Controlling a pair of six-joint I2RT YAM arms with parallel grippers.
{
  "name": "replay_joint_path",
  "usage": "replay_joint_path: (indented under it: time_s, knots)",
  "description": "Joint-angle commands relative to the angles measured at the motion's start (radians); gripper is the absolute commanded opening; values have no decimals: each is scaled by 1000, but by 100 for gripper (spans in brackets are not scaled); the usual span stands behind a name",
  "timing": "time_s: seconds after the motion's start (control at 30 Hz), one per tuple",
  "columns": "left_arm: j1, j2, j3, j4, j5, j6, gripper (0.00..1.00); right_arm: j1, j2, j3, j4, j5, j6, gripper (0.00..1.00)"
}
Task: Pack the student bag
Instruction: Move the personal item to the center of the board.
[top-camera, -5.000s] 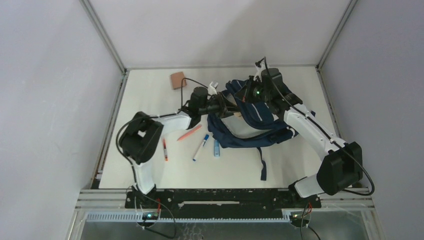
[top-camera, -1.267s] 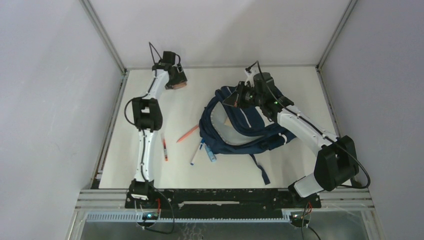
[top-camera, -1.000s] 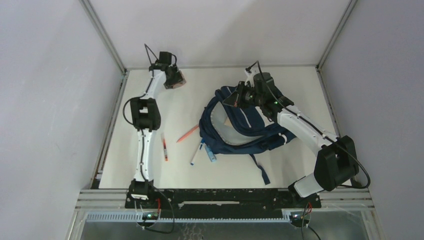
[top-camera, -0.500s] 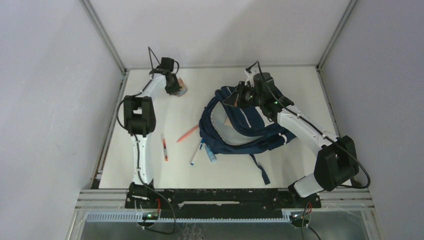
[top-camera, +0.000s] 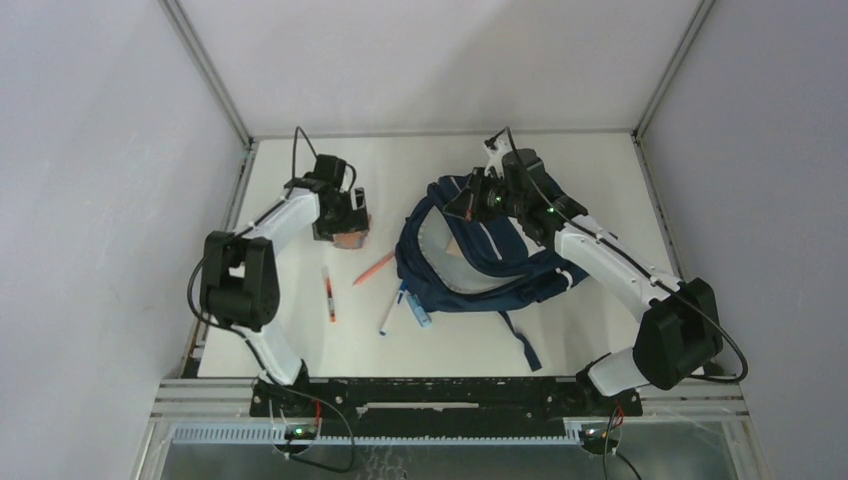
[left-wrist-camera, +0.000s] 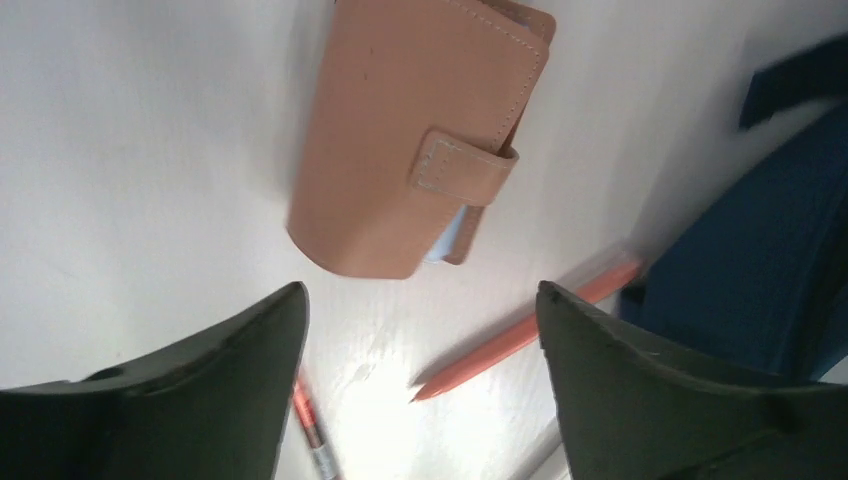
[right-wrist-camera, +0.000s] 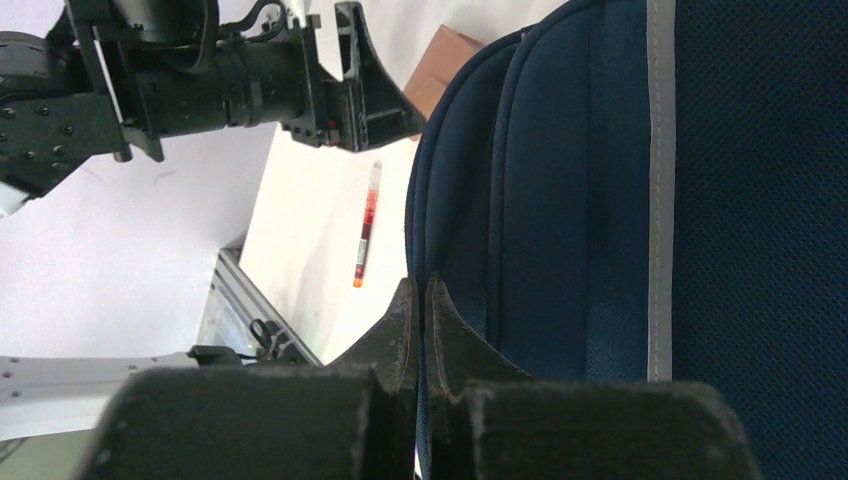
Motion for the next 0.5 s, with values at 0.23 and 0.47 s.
replay_joint_path:
  time_s: [0.23, 0.47]
  knots:
    - [-4, -189, -195, 161, -21, -106, 91, 59, -70, 45, 27, 0, -74, 0]
    - [-53, -130, -152, 131, -202, -118, 95, 79, -81, 45, 23, 18, -77, 0]
